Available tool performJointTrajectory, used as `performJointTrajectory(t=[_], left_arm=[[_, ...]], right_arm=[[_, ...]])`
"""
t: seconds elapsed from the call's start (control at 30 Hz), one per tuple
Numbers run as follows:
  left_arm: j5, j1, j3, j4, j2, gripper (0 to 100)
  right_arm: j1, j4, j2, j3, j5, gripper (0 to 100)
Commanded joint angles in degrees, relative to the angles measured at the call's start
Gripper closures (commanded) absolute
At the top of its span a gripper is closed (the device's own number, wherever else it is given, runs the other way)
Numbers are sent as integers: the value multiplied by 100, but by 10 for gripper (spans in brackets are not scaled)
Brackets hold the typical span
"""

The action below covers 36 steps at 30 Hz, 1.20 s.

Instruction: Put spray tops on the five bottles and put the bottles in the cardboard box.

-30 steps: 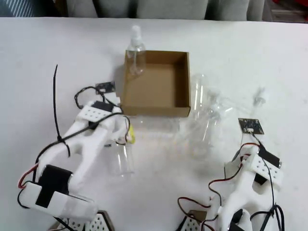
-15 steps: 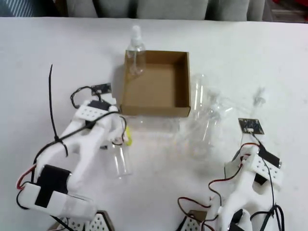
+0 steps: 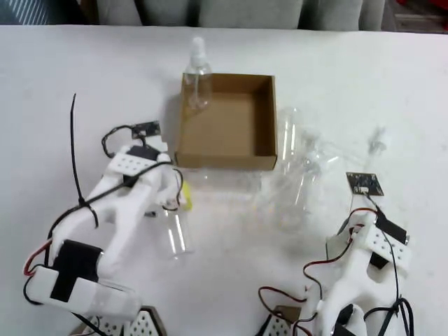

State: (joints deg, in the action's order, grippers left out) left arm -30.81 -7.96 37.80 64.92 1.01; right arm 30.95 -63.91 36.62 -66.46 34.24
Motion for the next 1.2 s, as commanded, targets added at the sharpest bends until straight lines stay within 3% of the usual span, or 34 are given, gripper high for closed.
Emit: performJointTrajectory(t=[0.0,0.17,0.5,0.87,1.17], left_arm=[[-255,110,-237,53,312,591],[-273,84,-237,44,303,571],[-580,-40,-246,-88,277,704],[-782,-154,-237,-369,268,655],[-791,-752,-193,-404,268,657]], right_arm=[[-48,48,-13,26,62,978],[-48,48,-13,26,62,978],[-48,48,-13,26,62,978],[-48,48,-13,26,62,978],[-48,48,-13,26,62,978]])
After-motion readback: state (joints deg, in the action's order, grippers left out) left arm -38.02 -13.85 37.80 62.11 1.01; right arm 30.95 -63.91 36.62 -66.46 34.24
